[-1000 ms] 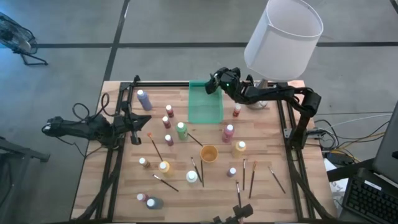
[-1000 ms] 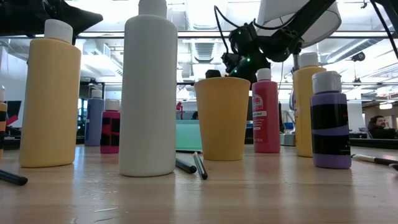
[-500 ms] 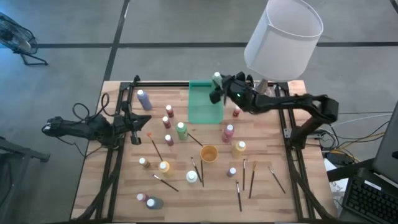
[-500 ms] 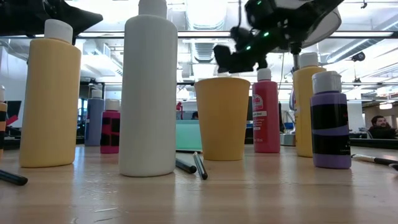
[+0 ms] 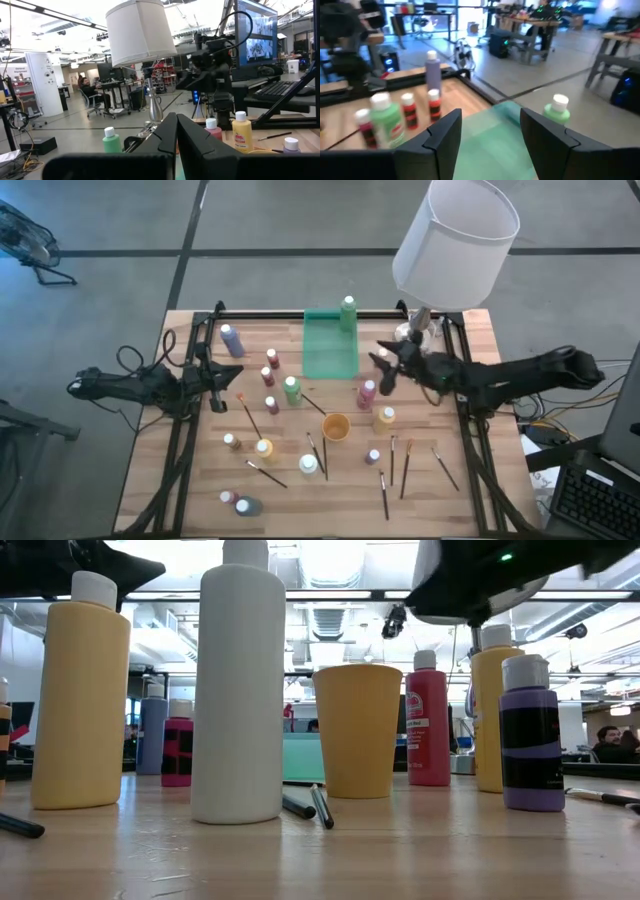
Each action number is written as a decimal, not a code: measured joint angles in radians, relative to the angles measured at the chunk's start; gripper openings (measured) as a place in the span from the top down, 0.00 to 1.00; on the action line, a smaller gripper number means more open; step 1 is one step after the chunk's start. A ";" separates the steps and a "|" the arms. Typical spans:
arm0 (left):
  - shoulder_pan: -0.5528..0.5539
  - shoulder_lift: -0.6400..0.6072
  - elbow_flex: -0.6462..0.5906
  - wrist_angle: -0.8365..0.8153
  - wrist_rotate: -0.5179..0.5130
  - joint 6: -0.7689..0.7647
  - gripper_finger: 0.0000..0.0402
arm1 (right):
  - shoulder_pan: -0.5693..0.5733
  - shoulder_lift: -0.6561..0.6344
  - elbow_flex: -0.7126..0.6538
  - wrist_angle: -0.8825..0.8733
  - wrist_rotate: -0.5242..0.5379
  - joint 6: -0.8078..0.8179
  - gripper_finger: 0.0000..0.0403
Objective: Pick & Place Paint Supplies
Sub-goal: Put the large pink paint bottle into the green bin
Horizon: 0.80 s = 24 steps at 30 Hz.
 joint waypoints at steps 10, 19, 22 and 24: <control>0.000 0.000 0.000 0.000 0.000 0.000 0.96 | 0.009 -0.240 -0.080 -0.380 0.003 0.185 0.59; 0.000 0.000 0.000 0.000 0.000 0.000 0.96 | 0.009 -0.263 -0.125 -0.381 -0.170 0.193 0.64; 0.000 0.000 0.000 0.000 0.000 0.000 0.96 | 0.009 -0.259 -0.125 -0.376 -0.230 0.194 0.65; 0.000 0.000 0.000 0.000 0.000 0.000 0.96 | 0.009 -0.248 -0.125 -0.366 -0.248 0.194 0.66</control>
